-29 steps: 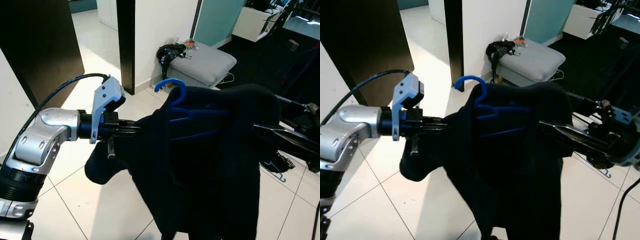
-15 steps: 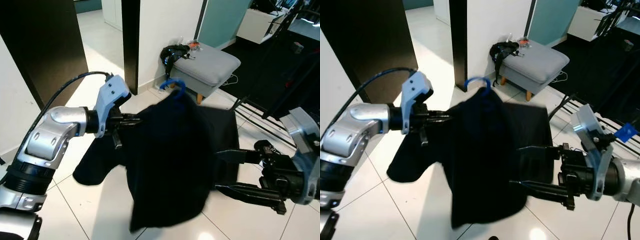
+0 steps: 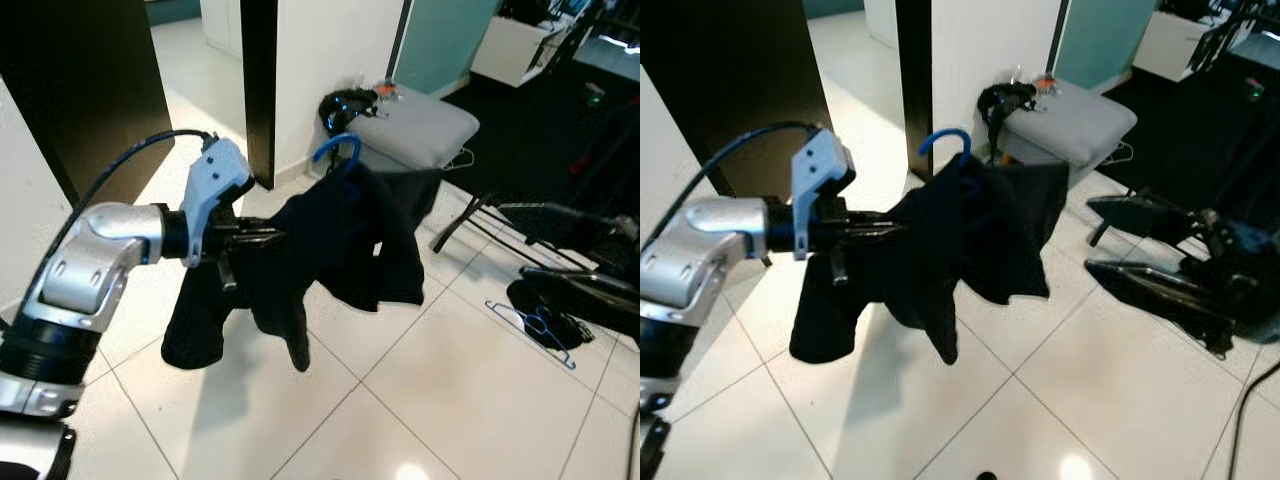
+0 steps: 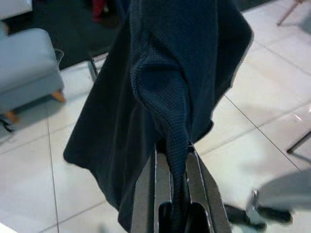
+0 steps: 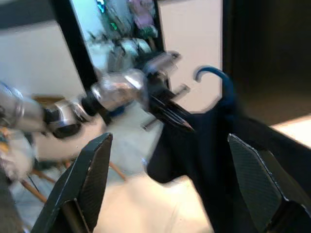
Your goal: Hang hanger
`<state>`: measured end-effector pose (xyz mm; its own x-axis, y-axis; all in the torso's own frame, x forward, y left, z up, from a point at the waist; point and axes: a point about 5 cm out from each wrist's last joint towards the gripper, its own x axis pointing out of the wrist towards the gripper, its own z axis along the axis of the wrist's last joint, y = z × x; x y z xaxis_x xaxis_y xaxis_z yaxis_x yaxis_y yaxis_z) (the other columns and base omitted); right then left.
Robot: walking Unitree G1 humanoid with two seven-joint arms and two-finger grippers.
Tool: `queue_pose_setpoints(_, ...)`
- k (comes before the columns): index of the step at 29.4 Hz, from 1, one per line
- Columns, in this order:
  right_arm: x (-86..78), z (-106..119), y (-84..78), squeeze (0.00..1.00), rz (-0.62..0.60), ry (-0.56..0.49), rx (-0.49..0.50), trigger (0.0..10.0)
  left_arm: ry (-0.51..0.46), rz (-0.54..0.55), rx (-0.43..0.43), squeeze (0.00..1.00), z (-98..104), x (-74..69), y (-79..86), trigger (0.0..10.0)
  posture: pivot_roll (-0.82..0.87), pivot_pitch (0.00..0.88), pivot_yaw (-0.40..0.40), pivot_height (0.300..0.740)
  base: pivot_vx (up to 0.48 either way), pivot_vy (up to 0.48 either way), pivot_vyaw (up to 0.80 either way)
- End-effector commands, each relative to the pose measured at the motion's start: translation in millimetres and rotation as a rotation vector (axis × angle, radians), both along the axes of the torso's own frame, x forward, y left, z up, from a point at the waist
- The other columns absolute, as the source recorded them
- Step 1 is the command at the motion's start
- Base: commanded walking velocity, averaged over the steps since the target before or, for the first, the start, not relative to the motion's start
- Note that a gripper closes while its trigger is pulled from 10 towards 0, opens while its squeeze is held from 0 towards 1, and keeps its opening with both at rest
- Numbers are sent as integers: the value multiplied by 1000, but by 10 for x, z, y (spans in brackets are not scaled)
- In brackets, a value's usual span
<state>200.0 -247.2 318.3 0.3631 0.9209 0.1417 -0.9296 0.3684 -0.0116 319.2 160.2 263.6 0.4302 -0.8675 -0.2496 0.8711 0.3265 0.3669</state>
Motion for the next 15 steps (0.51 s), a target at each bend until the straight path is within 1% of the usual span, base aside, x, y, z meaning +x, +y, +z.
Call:
queue_pose_setpoints(1, -17, 9, -73, 1000, -28, -4, -99, 10000, -25, -135, 30, 0, 74, -137, -60, 10000, 49, 135, -77, 740, 0, 0, 0)
queue_pose_setpoints(2, -17, 9, -73, 1000, -28, -4, -99, 10000, -25, -135, 30, 0, 74, -137, -60, 10000, 49, 135, -77, 740, 0, 0, 0)
queue_pose_setpoints(3, -18, -15, -92, 1000, -28, 16, -159, 10000, -31, -196, 39, 0, 100, -196, -89, 10000, 49, 134, -75, 740, 0, 0, 0)
queue_pose_setpoints(4, -20, -31, -97, 1000, -23, 30, -191, 10000, -37, -232, 42, 0, 119, -230, -109, 10000, 49, 134, -75, 740, 0, 0, 0)
queue_pose_setpoints(5, -1, -87, -84, 729, -19, 46, -253, 10000, -45, -270, 42, 0, 146, -261, -139, 10000, 49, 131, -76, 740, 0, 0, 0)
queue_pose_setpoints(6, -1, -87, -84, 729, -19, 46, -253, 10000, -45, -270, 42, 0, 146, -261, -139, 10000, 49, 131, -76, 740, 0, 0, 0)
queue_pose_setpoints(7, 26, -131, -69, 251, -17, 57, -299, 10000, -51, -304, 42, 0, 169, -287, -169, 10000, 50, 130, -76, 740, 0, 0, 0)
queue_pose_setpoints(8, 43, -159, -59, 251, -15, 63, -329, 10000, -54, -327, 42, 0, 183, -304, -187, 10000, 50, 130, -76, 740, 0, 0, 0)
queue_pose_setpoints(9, 60, -177, -45, 0, -4, 68, -355, 10000, -61, -356, 43, 0, 202, -329, -212, 10000, 50, 130, -76, 740, 0, 0, 0)
queue_pose_setpoints(11, 83, -182, -29, 0, 15, 68, -377, 10000, -67, -394, 46, 0, 222, -357, -239, 10000, 54, 125, -78, 740, 0, 0, 0)
queue_pose_setpoints(13, 94, -182, -24, 0, 23, 66, -385, 10000, -69, -408, 46, 0, 227, -367, -246, 10000, 54, 125, -78, 740, 0, 0, 0)
queue_pose_setpoints(14, 124, -177, -11, 0, 41, 51, -409, 10000, -68, -454, 52, 0, 236, -411, -266, 10000, 56, 123, -79, 740, 0, 0, 0)
queue_pose_setpoints(15, 140, -163, 6, 0, 53, 43, -412, 10000, -69, -475, 55, 0, 241, -438, -278, 10000, 56, 123, -79, 740, 0, 0, 0)
